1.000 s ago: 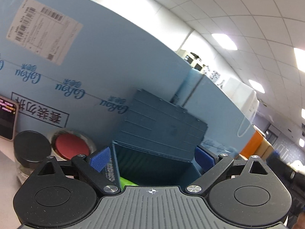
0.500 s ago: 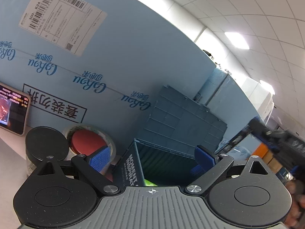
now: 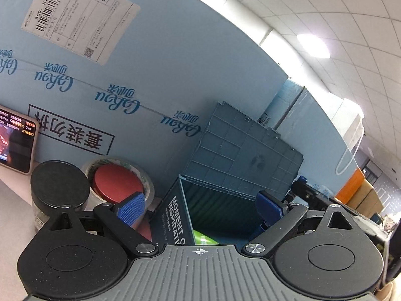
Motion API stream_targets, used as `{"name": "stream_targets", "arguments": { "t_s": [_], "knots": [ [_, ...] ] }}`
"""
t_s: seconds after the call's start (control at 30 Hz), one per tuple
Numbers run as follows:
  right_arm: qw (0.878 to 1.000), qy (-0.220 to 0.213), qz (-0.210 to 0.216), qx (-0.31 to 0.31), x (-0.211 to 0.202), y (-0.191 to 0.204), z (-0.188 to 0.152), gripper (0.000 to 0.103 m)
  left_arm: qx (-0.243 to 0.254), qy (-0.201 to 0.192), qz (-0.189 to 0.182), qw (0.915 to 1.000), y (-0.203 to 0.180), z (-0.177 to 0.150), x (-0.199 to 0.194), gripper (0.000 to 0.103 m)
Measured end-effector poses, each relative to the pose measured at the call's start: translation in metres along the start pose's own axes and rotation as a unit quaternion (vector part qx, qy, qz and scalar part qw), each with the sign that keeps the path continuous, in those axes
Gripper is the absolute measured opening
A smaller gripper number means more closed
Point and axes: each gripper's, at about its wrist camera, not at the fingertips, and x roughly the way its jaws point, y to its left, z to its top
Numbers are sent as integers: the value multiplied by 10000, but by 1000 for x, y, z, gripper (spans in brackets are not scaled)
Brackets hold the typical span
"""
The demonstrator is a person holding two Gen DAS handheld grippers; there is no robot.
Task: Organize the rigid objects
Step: 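Carry the marker with the right gripper over the dark blue bin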
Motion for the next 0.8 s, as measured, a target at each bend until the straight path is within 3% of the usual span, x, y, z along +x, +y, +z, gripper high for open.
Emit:
{"name": "stream_targets", "arguments": {
  "t_s": [0.13, 0.23, 0.43, 0.8],
  "knots": [
    [9969, -17, -331, -711, 3, 14, -9, 13, -17, -9, 6, 10000, 0, 0, -1, 97],
    [9930, 79, -335, -1127, 7, 26, -14, 13, -24, -13, 5, 10000, 1, 1, -1, 97],
    [9922, 379, -77, -1186, 19, 33, -17, 13, -44, -14, 2, 10000, 2, 1, -1, 97],
    [9875, 513, 312, -1460, 24, 49, -18, 14, -66, -31, 9, 10000, 3, 2, -2, 97]
  ]
}}
